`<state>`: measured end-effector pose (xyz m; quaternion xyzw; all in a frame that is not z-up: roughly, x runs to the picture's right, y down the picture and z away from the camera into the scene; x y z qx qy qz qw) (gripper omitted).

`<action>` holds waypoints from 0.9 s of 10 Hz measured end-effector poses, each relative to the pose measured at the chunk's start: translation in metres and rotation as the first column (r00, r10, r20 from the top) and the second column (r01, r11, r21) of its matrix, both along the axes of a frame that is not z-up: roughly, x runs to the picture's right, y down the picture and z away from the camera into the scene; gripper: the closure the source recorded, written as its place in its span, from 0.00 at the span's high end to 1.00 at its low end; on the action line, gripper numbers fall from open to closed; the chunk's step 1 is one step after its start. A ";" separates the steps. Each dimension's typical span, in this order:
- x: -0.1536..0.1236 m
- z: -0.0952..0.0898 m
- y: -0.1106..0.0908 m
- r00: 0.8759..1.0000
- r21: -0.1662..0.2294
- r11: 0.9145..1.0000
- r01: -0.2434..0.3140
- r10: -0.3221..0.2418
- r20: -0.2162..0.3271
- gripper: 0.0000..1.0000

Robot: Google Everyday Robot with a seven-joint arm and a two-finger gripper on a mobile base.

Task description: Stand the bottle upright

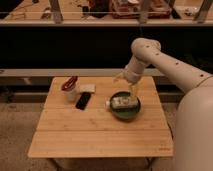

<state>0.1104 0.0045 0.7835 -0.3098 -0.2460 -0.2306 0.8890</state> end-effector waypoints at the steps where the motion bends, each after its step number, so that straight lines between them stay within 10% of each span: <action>1: 0.002 0.009 0.006 1.000 -0.007 1.000 0.003 -0.003 -0.011 0.80; 5: 0.020 0.059 0.061 0.994 -0.037 0.999 0.022 -0.026 -0.107 0.80; 9: 0.018 0.070 0.056 0.988 0.000 1.000 0.023 -0.023 -0.156 0.80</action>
